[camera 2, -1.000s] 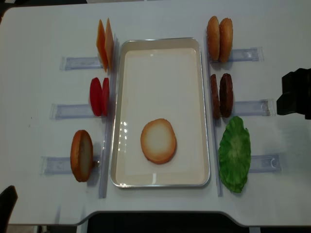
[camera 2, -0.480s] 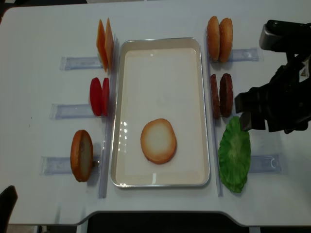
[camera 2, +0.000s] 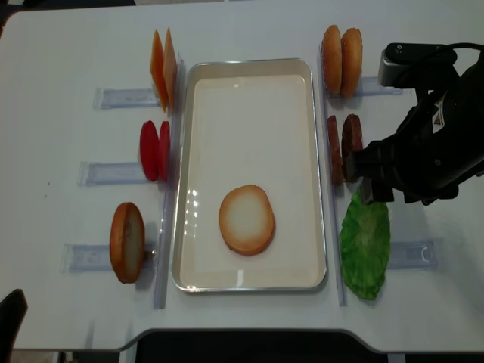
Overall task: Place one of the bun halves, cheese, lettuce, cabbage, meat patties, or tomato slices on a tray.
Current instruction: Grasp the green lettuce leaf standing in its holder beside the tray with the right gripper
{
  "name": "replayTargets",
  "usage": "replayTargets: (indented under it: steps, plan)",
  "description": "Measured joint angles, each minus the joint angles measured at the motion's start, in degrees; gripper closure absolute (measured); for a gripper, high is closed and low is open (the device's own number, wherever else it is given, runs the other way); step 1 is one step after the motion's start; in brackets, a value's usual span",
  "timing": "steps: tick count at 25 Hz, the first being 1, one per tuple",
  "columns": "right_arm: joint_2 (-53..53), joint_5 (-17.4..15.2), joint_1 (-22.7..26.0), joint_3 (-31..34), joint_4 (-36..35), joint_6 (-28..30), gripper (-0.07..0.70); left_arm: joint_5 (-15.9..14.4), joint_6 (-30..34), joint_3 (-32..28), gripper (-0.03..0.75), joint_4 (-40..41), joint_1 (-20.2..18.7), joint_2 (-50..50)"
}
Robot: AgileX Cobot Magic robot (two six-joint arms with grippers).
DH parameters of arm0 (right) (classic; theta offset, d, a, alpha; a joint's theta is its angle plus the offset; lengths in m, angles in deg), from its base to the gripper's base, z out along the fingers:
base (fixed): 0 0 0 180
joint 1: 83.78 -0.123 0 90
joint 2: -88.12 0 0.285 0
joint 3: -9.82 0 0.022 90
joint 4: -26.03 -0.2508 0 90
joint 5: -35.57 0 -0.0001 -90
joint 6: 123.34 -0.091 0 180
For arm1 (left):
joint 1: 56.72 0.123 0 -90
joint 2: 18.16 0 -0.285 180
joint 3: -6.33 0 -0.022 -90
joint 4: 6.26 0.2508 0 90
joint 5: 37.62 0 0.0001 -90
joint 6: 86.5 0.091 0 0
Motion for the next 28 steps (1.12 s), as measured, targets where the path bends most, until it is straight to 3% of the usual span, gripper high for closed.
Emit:
replayTargets:
  steps: [28]
  plan:
    - [0.0, 3.5, 0.0, 3.7, -3.1, 0.0, 0.195, 0.0, 0.0, 0.0, 0.181, 0.0, 0.1, 0.0]
